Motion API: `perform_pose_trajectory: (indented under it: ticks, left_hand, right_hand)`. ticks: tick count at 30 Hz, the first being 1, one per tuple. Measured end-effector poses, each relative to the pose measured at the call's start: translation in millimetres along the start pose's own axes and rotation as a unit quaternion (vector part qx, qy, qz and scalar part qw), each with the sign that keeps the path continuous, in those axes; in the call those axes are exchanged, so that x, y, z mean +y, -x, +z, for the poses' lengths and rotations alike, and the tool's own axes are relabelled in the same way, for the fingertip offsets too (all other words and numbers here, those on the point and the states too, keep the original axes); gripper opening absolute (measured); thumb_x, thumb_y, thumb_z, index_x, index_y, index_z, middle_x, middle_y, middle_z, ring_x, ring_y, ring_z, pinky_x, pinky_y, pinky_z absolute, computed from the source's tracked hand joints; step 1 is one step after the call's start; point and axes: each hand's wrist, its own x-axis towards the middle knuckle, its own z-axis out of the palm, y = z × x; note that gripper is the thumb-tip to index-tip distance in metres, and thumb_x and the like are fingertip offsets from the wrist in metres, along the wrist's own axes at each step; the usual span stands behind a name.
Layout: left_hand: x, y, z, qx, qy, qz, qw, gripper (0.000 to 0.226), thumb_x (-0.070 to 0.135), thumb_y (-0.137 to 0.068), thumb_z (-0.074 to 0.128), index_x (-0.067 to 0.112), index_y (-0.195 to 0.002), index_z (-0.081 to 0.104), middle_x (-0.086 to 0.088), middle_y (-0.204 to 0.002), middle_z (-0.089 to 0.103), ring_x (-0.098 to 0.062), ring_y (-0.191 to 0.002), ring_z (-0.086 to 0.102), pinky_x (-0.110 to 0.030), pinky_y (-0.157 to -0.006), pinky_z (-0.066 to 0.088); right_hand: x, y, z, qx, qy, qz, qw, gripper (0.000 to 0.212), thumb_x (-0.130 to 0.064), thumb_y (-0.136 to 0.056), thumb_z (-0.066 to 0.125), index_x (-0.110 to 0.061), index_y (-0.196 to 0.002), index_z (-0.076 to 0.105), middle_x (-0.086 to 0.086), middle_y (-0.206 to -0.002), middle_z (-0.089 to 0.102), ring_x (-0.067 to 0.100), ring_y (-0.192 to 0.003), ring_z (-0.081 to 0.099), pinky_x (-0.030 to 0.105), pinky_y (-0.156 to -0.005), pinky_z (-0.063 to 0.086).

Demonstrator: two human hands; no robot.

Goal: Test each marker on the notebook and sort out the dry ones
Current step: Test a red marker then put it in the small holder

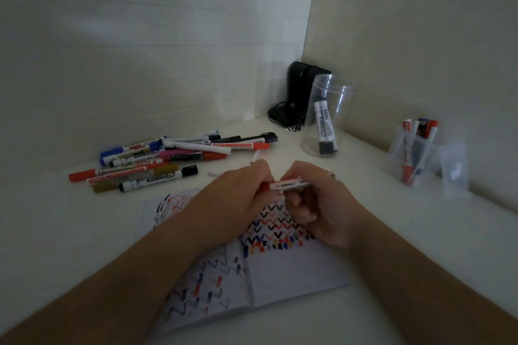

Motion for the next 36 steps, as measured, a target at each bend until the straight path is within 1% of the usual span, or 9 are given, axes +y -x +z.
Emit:
perform_pose_trajectory:
  ticks: [3, 8, 14, 21, 24, 27, 29, 32, 36]
  left_hand:
    - [0, 4, 4, -0.023, -0.009, -0.009, 1.0, 0.01, 0.037, -0.107, 0.042, 0.029, -0.109, 0.048, 0.011, -0.087, 0.055, -0.005, -0.077, 0.053, -0.029, -0.07, 0.049]
    - [4, 2, 9, -0.062, -0.063, 0.021, 0.996, 0.018, 0.041, -0.109, 0.032, 0.032, -0.12, 0.044, 0.006, -0.084, 0.059, -0.01, -0.074, 0.057, -0.039, -0.071, 0.051]
    - [7, 0, 9, -0.083, -0.002, 0.007, 0.997, 0.02, 0.04, -0.109, 0.036, 0.039, -0.125, 0.049, 0.004, -0.071, 0.056, -0.011, -0.062, 0.053, -0.04, -0.063, 0.05]
    - [7, -3, 6, -0.114, 0.077, -0.069, 0.988, 0.044, 0.063, -0.096, 0.05, 0.043, -0.131, 0.033, 0.003, -0.084, 0.066, -0.011, -0.075, 0.064, -0.034, -0.068, 0.054]
    - [3, -2, 4, -0.139, 0.081, -0.093, 0.983, 0.028, 0.056, -0.099, 0.053, 0.043, -0.121, 0.041, 0.009, -0.082, 0.062, -0.007, -0.072, 0.058, -0.029, -0.069, 0.05]
    - [6, -1, 4, -0.194, -0.015, -0.034, 0.98, 0.017, 0.041, -0.098, 0.058, 0.051, -0.111, 0.057, 0.014, -0.072, 0.057, -0.001, -0.064, 0.052, -0.026, -0.066, 0.046]
    - [9, -1, 5, -0.207, -0.055, -0.017, 0.977, 0.018, 0.04, -0.096, 0.058, 0.053, -0.109, 0.061, 0.02, -0.07, 0.056, 0.005, -0.068, 0.054, -0.023, -0.068, 0.046]
    - [9, -3, 7, -0.213, -0.054, -0.019, 0.975, 0.017, 0.042, -0.095, 0.059, 0.052, -0.108, 0.064, 0.022, -0.077, 0.061, 0.005, -0.074, 0.057, -0.029, -0.076, 0.053]
    - [8, -2, 9, -0.208, -0.06, -0.006, 0.976, 0.015, 0.045, -0.097, 0.057, 0.049, -0.108, 0.066, 0.019, -0.078, 0.062, 0.001, -0.075, 0.057, -0.034, -0.082, 0.055]
  right_hand:
    - [2, -1, -1, 0.024, 0.005, -0.007, 1.0, 0.02, -0.012, -0.103, 0.052, -0.011, -0.083, 0.055, 0.011, -0.061, 0.045, 0.017, -0.043, 0.033, 0.026, -0.042, 0.021]
    - [5, -3, 3, 0.053, -0.022, -0.024, 0.998, 0.024, -0.002, -0.1, 0.043, -0.012, -0.081, 0.056, 0.014, -0.055, 0.043, 0.018, -0.04, 0.031, 0.022, -0.038, 0.021]
    - [8, -3, -7, 0.035, -0.04, -0.034, 0.998, 0.024, 0.001, -0.096, 0.041, -0.012, -0.082, 0.055, 0.013, -0.05, 0.042, 0.016, -0.037, 0.03, 0.019, -0.04, 0.019]
    - [-17, 2, -24, 0.046, -0.009, -0.061, 0.997, 0.013, -0.015, -0.08, 0.055, -0.01, -0.086, 0.066, 0.012, -0.06, 0.05, 0.019, -0.045, 0.041, 0.021, -0.042, 0.03]
    - [-44, 16, -47, 0.034, -0.057, -0.042, 0.997, 0.025, -0.032, -0.092, 0.056, -0.016, -0.083, 0.073, 0.008, -0.069, 0.063, 0.016, -0.055, 0.057, 0.021, -0.048, 0.045]
    - [-42, 35, -56, 0.002, 0.03, -0.03, 0.999, 0.028, -0.04, -0.093, 0.069, -0.015, -0.081, 0.072, 0.011, -0.073, 0.064, 0.018, -0.059, 0.058, 0.023, -0.05, 0.048]
    - [-22, 40, -52, 0.019, 0.138, -0.03, 0.99, 0.025, -0.026, -0.077, 0.086, -0.014, -0.07, 0.065, 0.012, -0.062, 0.055, 0.018, -0.049, 0.045, 0.024, -0.045, 0.035]
    - [5, 41, -44, 0.071, 0.191, -0.054, 0.978, 0.02, -0.009, -0.07, 0.075, -0.016, -0.066, 0.057, 0.008, -0.054, 0.046, 0.016, -0.044, 0.034, 0.021, -0.043, 0.026]
    - [10, 43, -44, 0.081, 0.207, -0.057, 0.973, 0.018, -0.009, -0.073, 0.071, -0.014, -0.064, 0.056, 0.013, -0.055, 0.051, 0.02, -0.046, 0.042, 0.023, -0.045, 0.033]
